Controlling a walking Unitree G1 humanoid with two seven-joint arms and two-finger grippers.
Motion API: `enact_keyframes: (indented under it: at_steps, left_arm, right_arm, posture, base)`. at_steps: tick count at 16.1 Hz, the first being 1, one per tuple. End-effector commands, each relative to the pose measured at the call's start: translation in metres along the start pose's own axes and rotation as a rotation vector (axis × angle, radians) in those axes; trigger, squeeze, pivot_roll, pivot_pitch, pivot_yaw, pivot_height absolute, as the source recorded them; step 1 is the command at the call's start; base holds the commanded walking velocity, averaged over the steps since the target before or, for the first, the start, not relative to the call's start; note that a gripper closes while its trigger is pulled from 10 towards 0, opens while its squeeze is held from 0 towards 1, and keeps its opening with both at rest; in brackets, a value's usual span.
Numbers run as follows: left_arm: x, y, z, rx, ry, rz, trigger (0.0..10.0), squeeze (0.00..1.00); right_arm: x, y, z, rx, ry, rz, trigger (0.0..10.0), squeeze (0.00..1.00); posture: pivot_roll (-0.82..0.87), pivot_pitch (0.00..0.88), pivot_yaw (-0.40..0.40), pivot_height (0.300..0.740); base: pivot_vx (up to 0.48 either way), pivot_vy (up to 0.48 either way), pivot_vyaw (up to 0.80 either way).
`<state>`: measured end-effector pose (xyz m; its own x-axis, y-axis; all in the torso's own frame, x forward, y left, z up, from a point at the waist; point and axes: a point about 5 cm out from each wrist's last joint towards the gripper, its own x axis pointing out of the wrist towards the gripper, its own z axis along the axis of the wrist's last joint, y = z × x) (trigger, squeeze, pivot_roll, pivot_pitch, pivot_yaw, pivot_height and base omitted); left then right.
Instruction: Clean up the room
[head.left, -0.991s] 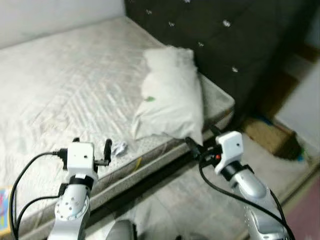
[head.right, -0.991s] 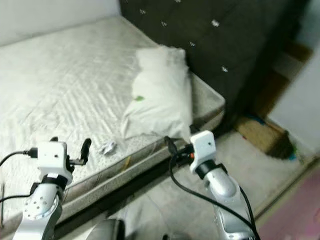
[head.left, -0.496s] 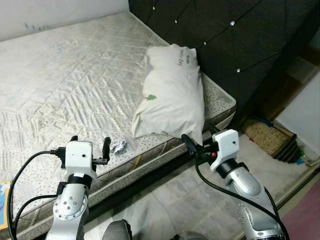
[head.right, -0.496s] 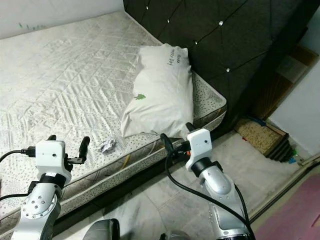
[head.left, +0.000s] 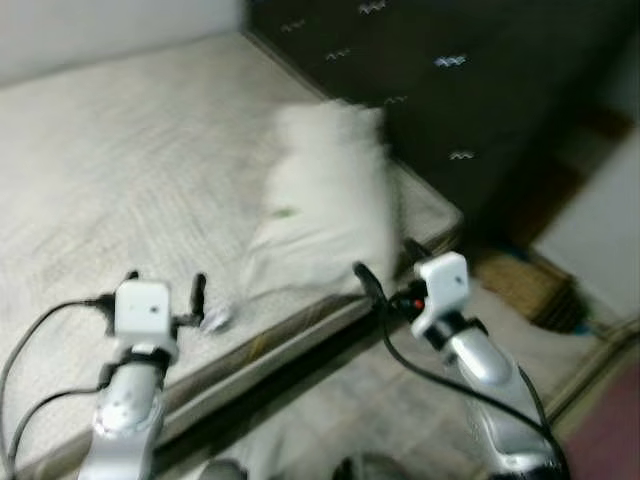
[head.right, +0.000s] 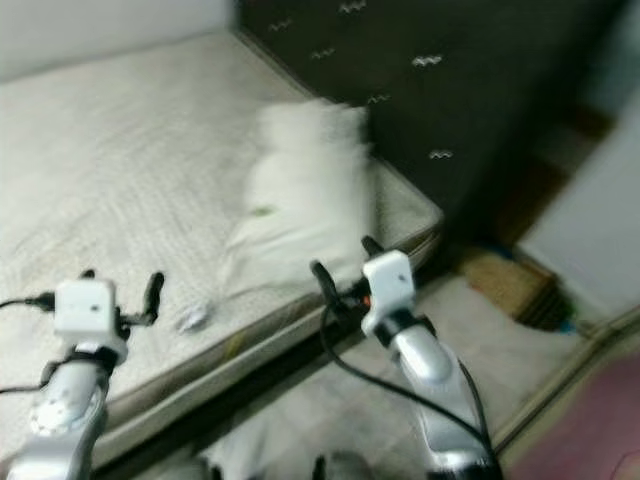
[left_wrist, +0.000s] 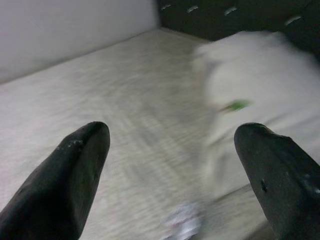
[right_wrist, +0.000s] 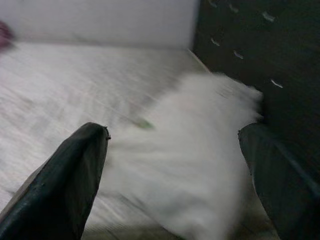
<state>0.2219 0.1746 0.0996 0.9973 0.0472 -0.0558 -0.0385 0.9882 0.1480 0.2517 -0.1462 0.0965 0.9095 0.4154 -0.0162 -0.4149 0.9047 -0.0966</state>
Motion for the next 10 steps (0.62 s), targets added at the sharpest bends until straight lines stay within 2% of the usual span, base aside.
enact_keyframes:
  at_steps: [1,3,5,7,10]
  left_arm:
    - [-0.0037,0.0039,-0.0032,0.016,0.012,0.004,10.0,0.0]
    - [-0.0038,0.0041,-0.0035,0.016,0.011,0.014,10.0,0.0]
    - [-0.0037,0.0051,-0.0038,0.002,0.008,0.041,10.0,0.0]
    - [-0.0024,0.0059,-0.0054,-0.002,0.028,0.062,10.0,0.0]
    - [-0.0068,0.0027,-0.0078,0.016,0.037,0.048,10.0,0.0]
  right_arm:
    - [0.0035,-0.0011,0.0035,-0.001,-0.015,-0.007,10.0,0.0]
    - [0.0034,-0.0013,0.002,-0.003,-0.008,-0.009,10.0,0.0]
    - [0.0034,-0.001,0.0022,-0.007,-0.01,-0.008,10.0,0.0]
    - [0.0023,-0.0003,0.004,-0.035,-0.021,0.0,10.0,0.0]
    - [-0.0004,-0.0005,0.003,-0.017,-0.021,-0.012,10.0,0.0]
  posture:
    - [0.05,0.109,-0.067,0.74]
    - [0.05,0.106,-0.068,0.74]
    - [0.05,0.106,-0.068,0.74]
    - [0.05,0.105,-0.065,0.74]
    - [0.05,0.105,-0.058,0.74]
  base:
    - [0.319,0.0,0.0]
    - [0.309,0.0,0.0]
    - [0.0,0.0,0.0]
    - [0.0,0.0,0.8]
    - [0.0,0.0,0.8]
